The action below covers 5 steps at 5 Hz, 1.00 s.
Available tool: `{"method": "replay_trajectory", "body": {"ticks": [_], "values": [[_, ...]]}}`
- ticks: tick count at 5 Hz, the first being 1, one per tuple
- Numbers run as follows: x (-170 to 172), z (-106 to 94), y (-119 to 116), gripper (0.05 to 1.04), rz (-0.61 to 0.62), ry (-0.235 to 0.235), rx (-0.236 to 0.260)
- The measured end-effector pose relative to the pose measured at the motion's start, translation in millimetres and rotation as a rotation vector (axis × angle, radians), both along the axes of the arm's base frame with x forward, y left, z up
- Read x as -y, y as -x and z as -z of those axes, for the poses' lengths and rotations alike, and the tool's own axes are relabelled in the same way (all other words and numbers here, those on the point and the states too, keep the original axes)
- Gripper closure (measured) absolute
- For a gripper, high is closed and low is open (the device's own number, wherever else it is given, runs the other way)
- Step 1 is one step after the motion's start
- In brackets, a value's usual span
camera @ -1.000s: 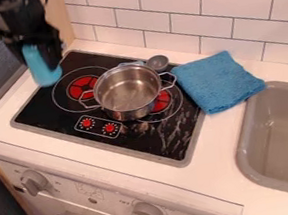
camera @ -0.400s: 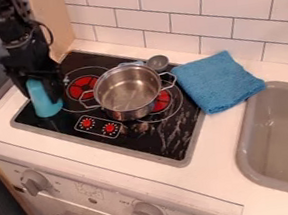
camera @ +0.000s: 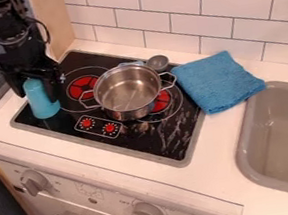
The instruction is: Take the blue plastic cup and put it into the bottom left of the burner
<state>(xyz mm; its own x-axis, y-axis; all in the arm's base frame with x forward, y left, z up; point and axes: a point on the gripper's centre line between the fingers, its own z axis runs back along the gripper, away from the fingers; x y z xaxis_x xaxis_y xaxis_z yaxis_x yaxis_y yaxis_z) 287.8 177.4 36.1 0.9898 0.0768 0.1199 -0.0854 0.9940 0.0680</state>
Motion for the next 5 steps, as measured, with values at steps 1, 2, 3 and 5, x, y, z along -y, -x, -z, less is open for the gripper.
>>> {"method": "replay_trajectory", "body": {"ticks": [1, 2, 3, 5], "values": [[4.4, -0.2, 0.0, 0.083, 0.009, 0.026, 0.000], [0.6, -13.0, 1.3, 0.083, 0.000, 0.033, 0.021], [0.1, -38.1, -2.8, 0.083, 0.016, 0.030, 0.075], [10.9, -79.6, -5.5, 0.083, 0.100, 0.003, 0.137]]}}
